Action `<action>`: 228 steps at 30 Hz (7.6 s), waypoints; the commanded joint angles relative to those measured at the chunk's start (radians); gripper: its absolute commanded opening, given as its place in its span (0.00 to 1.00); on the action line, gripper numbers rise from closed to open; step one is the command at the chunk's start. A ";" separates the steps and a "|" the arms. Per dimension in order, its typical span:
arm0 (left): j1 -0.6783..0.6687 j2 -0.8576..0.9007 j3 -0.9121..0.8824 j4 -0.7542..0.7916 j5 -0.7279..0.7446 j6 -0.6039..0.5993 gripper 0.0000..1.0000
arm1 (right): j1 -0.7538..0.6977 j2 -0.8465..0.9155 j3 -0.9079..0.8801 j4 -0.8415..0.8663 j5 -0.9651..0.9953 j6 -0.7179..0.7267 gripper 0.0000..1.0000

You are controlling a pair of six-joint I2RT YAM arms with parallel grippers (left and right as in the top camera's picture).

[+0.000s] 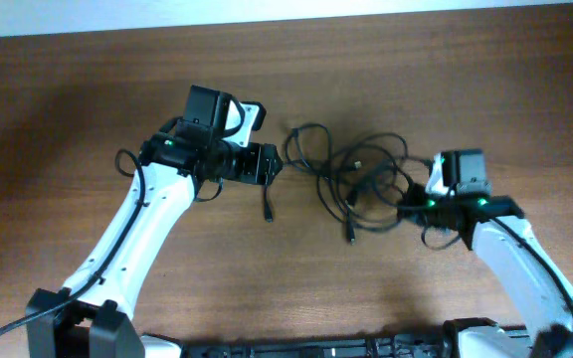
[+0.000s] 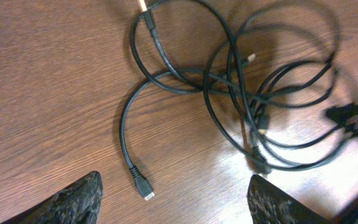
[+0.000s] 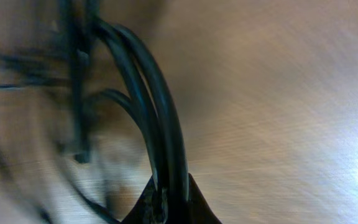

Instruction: Untangle cables

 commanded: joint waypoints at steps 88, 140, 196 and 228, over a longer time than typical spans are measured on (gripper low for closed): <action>0.093 -0.180 0.391 0.015 0.448 0.009 0.00 | 0.274 0.145 0.613 -0.422 -0.279 -0.524 0.80; -0.061 0.282 0.202 -0.205 0.194 -0.029 0.58 | 0.411 0.036 0.631 -0.250 0.390 0.008 0.04; 0.064 0.256 0.203 -0.304 0.010 0.144 0.00 | -0.774 0.140 0.628 -0.271 0.309 0.064 0.18; 0.080 -0.049 0.320 -0.311 0.020 0.145 0.00 | 0.148 0.141 0.155 -0.237 -0.193 -0.015 0.79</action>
